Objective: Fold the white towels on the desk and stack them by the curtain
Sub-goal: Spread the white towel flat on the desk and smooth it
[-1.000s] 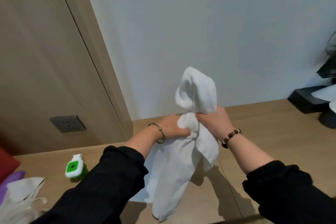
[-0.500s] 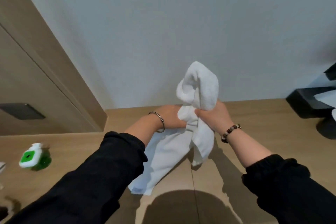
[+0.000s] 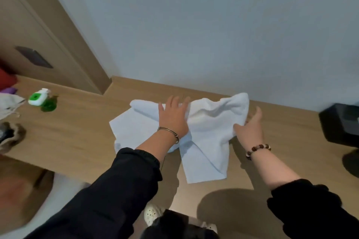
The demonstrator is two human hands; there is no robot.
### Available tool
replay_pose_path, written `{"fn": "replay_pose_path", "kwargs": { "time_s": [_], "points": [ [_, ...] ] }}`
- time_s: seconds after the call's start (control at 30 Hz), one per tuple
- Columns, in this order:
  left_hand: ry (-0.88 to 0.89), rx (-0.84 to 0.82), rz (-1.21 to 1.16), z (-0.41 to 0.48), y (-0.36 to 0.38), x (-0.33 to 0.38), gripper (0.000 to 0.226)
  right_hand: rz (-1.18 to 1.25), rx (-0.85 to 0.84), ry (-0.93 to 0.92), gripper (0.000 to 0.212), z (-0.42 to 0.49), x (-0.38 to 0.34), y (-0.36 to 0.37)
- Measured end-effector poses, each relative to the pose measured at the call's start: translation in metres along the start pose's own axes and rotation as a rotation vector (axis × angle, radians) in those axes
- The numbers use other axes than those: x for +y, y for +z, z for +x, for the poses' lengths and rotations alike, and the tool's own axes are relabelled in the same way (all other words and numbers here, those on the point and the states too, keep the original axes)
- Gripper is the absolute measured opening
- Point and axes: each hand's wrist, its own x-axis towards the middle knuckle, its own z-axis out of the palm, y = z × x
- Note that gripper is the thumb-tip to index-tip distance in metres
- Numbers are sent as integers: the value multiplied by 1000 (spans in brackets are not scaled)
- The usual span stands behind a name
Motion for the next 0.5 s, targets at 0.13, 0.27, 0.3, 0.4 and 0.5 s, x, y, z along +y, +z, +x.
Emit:
{"fn": "replay_pose_path", "kwargs": {
  "time_s": [0.13, 0.27, 0.3, 0.4, 0.5],
  "points": [
    [-48, -80, 0, -23, 32, -7, 78, -353, -67, -271, 84, -8, 8, 21],
    [-43, -243, -17, -31, 69, -23, 73, -704, -234, -477, 84, -20, 16, 57],
    [-35, -280, -25, -31, 77, -29, 72, -772, -264, -489, 86, -20, 19, 66],
    [-6, -336, -16, -24, 103, -46, 71, -856, -323, -463, 92, -10, 28, 93],
    [27, -264, 32, -9, 122, -53, 65, -838, -338, -419, 90, 7, 41, 120]
  ]
}}
